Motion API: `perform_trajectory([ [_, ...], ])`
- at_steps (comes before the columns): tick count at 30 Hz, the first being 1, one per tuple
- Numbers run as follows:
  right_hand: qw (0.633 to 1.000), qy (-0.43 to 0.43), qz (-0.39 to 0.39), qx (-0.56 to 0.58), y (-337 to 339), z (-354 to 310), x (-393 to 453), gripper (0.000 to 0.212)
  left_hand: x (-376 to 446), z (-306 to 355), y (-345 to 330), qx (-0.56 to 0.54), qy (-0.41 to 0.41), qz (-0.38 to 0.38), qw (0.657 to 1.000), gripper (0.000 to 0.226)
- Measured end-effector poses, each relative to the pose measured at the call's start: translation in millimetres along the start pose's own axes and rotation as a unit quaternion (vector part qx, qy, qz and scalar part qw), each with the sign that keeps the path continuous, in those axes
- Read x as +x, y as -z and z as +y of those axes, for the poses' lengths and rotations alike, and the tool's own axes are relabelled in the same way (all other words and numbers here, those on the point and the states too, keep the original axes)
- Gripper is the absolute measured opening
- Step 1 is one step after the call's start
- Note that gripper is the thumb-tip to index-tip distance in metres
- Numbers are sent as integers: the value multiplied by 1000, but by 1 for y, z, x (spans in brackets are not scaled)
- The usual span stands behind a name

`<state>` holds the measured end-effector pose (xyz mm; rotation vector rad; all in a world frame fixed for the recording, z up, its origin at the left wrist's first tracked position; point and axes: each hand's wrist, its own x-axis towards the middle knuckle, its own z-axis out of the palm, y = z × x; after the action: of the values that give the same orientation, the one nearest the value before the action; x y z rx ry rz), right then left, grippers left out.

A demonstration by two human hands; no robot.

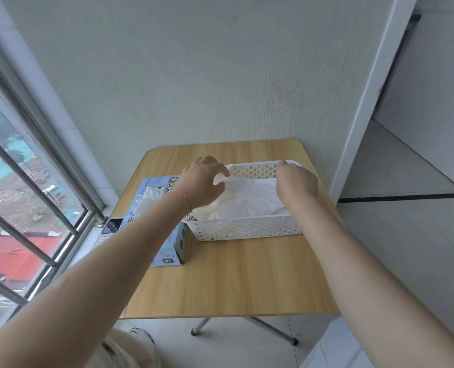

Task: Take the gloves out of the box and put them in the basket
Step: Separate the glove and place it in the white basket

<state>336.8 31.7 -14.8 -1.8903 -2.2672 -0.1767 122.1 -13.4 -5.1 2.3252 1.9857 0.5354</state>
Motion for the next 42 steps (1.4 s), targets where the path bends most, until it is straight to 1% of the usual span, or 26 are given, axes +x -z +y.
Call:
perform_trajectory([
  [2,1000,-1,-2,2,-1,-1,0,30,-1,11,-2,-36,-46,31,998,22],
  [3,1000,-1,-4,5,-2,-1,0,29,-2,18,-4,-46,-69,26,996,23],
  [5,1000,0,-7,7,-2,-1,1,29,-3,29,-10,-23,-87,-31,995,35],
  [7,1000,3,-9,7,-3,-1,1,29,-3,29,-15,38,-64,-107,992,53],
  [8,1000,5,-10,5,-3,-1,1,29,-4,26,-15,65,-44,-133,988,60],
  [9,1000,7,-13,2,-3,-1,1,29,-4,21,-15,83,-20,-147,985,66],
  [11,1000,9,-18,-8,-4,-1,1,30,-4,12,-12,97,33,-152,983,71],
  [13,1000,7,-20,-23,-5,-2,1,32,-5,5,-8,109,65,-125,984,70],
  [14,999,7,-20,-29,-6,-2,1,33,-6,4,-7,118,67,-92,987,67],
  [16,999,8,-25,-38,-6,-3,1,35,-5,6,-5,117,30,3,993,56],
  [17,999,8,-29,-43,-6,-3,1,37,-4,10,-5,103,-6,31,994,52],
  [18,998,8,-32,-46,-5,-3,1,39,-1,15,-5,88,-43,29,995,51],
  [19,998,9,-33,-48,-4,-3,0,40,2,20,-7,79,-69,-2,994,56],
  [20,998,11,-29,-49,-4,-3,0,42,4,23,-10,78,-76,-51,993,64],
  [22,999,13,-20,-46,-5,-3,-2,46,6,24,-18,94,-43,-146,984,84],
  [23,999,11,-15,-46,-6,-4,-2,46,6,21,-21,100,-20,-180,978,90],
  [25,998,7,-7,-66,-7,-6,-2,44,4,16,-27,99,7,-227,969,93],
  [28,994,-1,-20,-110,-7,-6,1,44,1,19,-28,56,30,-244,968,89],
  [30,995,-15,-21,-97,-3,-7,3,39,1,21,-19,-31,47,-205,977,82],
  [32,998,-16,8,-62,5,-16,5,32,-3,14,-4,-131,57,-120,982,66],
  [35,998,18,54,24,21,-46,7,19,-14,-9,21,-158,71,14,985,39],
  [37,991,73,39,105,29,-76,5,16,-25,-28,32,-169,112,74,976,23],
  [38,983,103,19,151,30,-95,3,17,-33,-41,38,-173,134,93,971,19],
  [40,962,141,-23,233,29,-124,-2,18,-45,-61,43,-168,171,101,966,15],
  [42,945,181,-62,264,26,-155,-8,17,-61,-84,46,-154,203,92,963,14],
])
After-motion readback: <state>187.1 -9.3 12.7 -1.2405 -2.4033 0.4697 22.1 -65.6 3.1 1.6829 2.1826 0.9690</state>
